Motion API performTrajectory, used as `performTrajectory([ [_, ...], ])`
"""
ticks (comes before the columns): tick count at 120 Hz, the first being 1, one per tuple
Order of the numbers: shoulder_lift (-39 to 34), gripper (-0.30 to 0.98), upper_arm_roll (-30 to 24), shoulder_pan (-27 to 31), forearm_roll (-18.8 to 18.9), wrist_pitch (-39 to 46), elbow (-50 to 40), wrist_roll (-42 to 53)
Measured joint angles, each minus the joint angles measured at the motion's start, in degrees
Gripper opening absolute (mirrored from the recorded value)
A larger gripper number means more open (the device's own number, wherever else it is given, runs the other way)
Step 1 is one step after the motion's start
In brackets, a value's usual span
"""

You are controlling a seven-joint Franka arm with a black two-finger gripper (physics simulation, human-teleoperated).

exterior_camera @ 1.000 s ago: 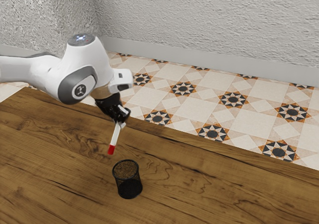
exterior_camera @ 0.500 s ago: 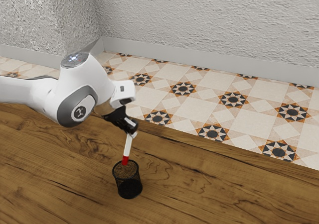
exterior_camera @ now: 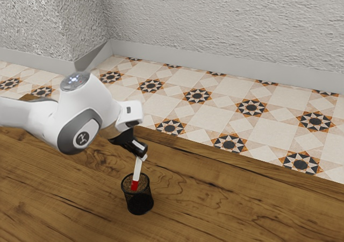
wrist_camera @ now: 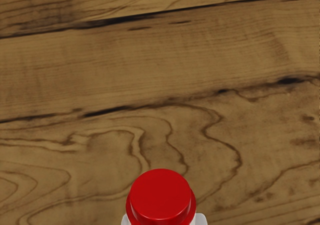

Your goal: Put the marker into the pen holder.

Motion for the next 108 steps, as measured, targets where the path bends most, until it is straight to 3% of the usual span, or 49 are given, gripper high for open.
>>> performTrajectory([
  [48, -0.9, 0.0, -1.4, -0.1, -0.3, 2.0, -2.6, 0.4],
  [65, -1.0, 0.3, -1.9, -0.2, -0.7, 1.7, -2.6, 1.1],
  [80, -1.3, 0.47, -2.1, 0.2, -0.8, 1.1, -2.1, 1.7],
  [88, -2.1, 0.53, -1.4, 3.0, 0.7, -5.7, 6.8, 1.8],
  [100, 2.6, 0.59, 5.0, 5.2, 7.1, -25.9, 35.5, 1.1],
  [108, 6.0, 0.61, 7.7, 6.8, 9.0, -35.5, 44.2, 0.3],
])
